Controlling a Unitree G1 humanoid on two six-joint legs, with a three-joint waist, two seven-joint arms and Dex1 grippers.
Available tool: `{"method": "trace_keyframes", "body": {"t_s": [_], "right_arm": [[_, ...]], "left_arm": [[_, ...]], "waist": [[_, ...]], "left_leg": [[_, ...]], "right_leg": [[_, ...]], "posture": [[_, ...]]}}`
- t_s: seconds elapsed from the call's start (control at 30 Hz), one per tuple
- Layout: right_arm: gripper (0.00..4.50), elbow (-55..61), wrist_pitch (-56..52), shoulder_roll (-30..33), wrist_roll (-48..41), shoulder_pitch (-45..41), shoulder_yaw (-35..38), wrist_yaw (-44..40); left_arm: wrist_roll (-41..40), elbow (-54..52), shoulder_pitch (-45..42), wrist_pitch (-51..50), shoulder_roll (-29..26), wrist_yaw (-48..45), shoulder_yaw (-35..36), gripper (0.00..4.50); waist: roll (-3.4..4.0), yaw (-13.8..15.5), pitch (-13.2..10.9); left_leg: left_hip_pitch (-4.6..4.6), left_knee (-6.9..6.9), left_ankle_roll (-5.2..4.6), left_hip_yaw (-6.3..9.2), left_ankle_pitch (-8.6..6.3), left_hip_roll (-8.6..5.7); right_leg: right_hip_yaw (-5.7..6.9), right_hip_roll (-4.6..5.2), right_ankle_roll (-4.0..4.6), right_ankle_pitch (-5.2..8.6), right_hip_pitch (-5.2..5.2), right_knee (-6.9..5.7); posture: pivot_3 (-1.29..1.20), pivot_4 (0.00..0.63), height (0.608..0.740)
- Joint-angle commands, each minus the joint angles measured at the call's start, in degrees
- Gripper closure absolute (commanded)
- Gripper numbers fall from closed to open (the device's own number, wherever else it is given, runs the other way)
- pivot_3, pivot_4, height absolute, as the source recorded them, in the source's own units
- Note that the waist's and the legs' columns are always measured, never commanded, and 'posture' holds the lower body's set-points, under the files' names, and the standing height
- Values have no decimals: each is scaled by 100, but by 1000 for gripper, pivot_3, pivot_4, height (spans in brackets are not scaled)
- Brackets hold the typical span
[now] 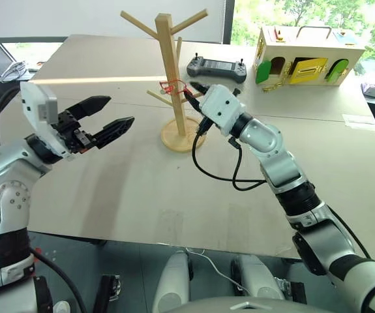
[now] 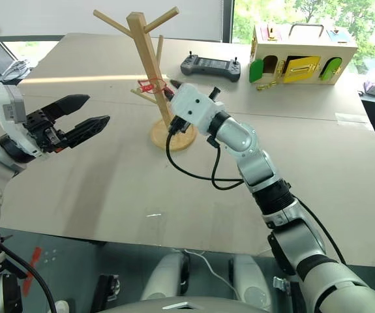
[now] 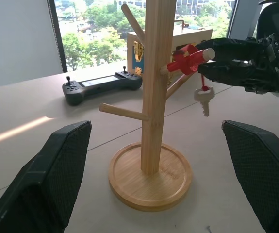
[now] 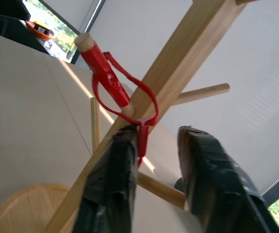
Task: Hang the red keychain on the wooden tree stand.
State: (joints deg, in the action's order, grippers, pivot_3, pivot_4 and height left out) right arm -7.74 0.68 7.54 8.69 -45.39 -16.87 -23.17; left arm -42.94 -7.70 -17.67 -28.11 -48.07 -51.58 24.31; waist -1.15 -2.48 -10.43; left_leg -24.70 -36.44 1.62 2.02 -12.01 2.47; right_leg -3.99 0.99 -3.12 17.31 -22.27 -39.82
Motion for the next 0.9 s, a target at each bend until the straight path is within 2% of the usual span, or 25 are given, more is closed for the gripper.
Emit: {"method": "trace_keyframes", "body": {"t_s": [0.03, 0.1, 0.13, 0.3, 0.47, 0.7, 0.9], "right_arm": [[1244, 127, 135, -55, -95, -142, 162, 33], [267, 158, 156, -77, -186, -80, 191, 13], [39, 175, 164, -92, -241, -50, 211, 4], [39, 384, 5, -25, -866, 491, 658, -139], [39, 111, 87, 354, -815, 1071, 1218, 250], [39, -426, -29, 454, -1269, 1734, 2425, 1057], [39, -631, 43, 551, -1328, 2185, 2715, 1226]], "left_arm": [[-108, -198, -127, 40, -3, -15, 128, 0], [-116, -204, -132, 27, 8, -2, 132, 0], [-122, -207, -136, 21, 15, 3, 135, 0], [139, -386, -50, 196, 245, 399, 80, 0], [866, -643, 144, 479, 814, 1367, -164, 0], [1901, -628, 655, 1160, 2118, 2739, -597, 0], [2674, -131, 936, 2053, 3018, 3696, -628, 0]], "waist": [[0, -4, 0], [0, -9, 0], [0, -7, 0], [-2, 27, 1], [-3, 32, 2], [-3, 13, 4], [-4, 12, 8]], "left_leg": [[0, 0, 0, 1, 0, 0], [1, 0, 0, 0, 0, 0], [1, 0, 0, 0, 0, 0], [0, 0, 0, 0, 0, 0], [0, -6, -1, 1, 0, -6], [3, -4, -1, -6, 0, -4], [8, -6, -1, -7, 0, -4]], "right_leg": [[0, 0, 0, 0, 0, 0], [0, 0, 0, 0, 0, -1], [0, -1, 0, 0, 0, -1], [0, 1, 0, 0, 1, 1], [-1, 5, 0, -1, 5, -3], [-10, 4, 0, -1, 7, -2], [-12, 2, 0, -2, 11, -5]], "posture": [[0, 150, 740], [0, 150, 740], [0, 150, 740], [0, 150, 740], [0, 150, 740], [0, 150, 740], [0, 150, 740]]}}
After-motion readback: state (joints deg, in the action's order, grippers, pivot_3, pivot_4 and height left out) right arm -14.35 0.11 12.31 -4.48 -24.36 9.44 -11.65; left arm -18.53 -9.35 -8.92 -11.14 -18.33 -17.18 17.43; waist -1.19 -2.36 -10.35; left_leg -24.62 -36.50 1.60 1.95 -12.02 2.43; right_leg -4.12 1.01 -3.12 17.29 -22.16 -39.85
